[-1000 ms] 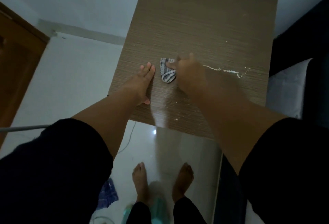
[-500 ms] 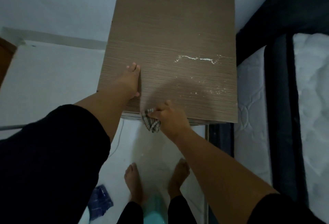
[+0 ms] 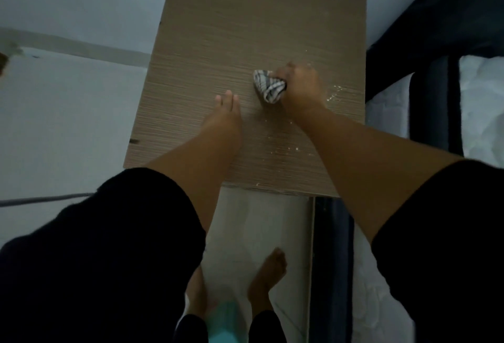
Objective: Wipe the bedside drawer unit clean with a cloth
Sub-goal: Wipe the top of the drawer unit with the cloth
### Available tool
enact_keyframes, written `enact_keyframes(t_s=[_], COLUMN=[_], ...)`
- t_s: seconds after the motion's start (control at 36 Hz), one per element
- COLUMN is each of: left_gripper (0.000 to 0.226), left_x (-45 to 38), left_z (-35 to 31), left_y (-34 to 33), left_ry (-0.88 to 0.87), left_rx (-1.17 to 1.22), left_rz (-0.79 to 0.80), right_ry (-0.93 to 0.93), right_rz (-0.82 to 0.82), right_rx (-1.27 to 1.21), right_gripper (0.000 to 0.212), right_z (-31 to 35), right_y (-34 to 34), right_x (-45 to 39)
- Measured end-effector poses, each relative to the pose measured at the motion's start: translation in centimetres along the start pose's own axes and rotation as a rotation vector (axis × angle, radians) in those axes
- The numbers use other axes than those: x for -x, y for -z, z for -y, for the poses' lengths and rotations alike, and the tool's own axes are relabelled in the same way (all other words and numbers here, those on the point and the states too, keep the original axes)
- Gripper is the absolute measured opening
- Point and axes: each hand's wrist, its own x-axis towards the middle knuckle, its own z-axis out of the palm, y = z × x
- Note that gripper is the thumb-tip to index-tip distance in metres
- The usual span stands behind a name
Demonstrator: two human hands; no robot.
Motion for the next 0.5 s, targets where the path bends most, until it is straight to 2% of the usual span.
enact_keyframes(t_s=[0.11, 0.22, 0.5], left_gripper=[0.092, 0.109, 0.119], left_x=[-0.3, -0.6, -0.6], left_z=[0.2, 0.1, 1.1], left_y=[-0.6, -0.2, 0.4], left_ry=[-0.014, -0.029, -0.029], left_rx=[-0.019, -0.061, -0.047], left_rz=[-0.011, 0.021, 0.090], right_ry=[-0.025, -0.098, 0.023], right_rz=[0.033, 0.029, 0.094], right_rx=[0.002, 0.071, -0.026], right_gripper=[0.038, 0.035, 0.034], right_z=[-0.5, -0.8, -0.3], right_y=[-0.6, -2.1, -2.7], right_x=[-2.6, -4.5, -0.5])
